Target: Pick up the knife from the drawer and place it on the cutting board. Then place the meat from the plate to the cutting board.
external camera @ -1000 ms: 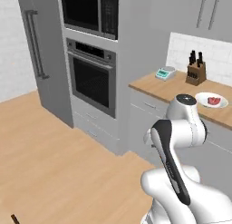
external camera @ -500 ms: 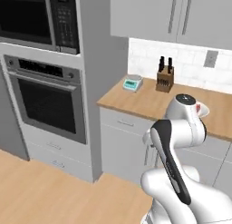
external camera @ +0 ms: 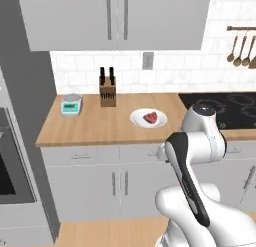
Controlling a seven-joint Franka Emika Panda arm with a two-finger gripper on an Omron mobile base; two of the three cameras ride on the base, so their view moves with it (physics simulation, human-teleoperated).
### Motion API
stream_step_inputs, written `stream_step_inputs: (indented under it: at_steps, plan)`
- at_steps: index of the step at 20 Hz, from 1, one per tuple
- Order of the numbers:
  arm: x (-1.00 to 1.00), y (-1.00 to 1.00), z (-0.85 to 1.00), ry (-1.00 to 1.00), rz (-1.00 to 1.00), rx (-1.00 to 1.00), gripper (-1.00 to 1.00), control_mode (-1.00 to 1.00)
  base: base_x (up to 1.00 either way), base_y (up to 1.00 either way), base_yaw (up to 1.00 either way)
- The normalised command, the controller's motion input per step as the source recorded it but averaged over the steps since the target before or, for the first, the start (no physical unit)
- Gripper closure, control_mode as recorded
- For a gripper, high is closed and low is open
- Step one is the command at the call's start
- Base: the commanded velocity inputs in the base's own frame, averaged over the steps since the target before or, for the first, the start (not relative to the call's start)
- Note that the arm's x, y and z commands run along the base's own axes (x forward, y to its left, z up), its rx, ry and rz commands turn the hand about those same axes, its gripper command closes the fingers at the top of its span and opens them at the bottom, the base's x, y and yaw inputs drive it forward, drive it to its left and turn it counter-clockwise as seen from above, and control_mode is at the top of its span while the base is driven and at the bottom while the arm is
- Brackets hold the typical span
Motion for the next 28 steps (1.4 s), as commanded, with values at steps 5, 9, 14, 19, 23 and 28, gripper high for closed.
stream_step_inputs:
  at_steps: [5, 9, 14, 19, 23, 28]
  plan:
    - [0.00, 0.00, 0.00, 0.00, 0.00, 0.00, -1.00, 1.00, 0.69, 0.16, -0.48]
    - [0.00, 0.00, 0.00, 0.00, 0.00, 0.00, -1.00, 1.00, 0.80, 0.34, -0.13]
    - [0.00, 0.00, 0.00, 0.00, 0.00, 0.00, -1.00, 1.00, 0.64, 0.52, -0.02]
    - [0.00, 0.00, 0.00, 0.00, 0.00, 0.00, -1.00, 1.00, 0.80, 0.29, 0.00]
    - [0.00, 0.00, 0.00, 0.00, 0.00, 0.00, -1.00, 1.00, 0.68, 0.00, 0.01]
    - [0.50, -0.03, -0.09, 0.04, 0.00, 0.00, -1.00, -1.00, 0.00, 0.00, 0.00]
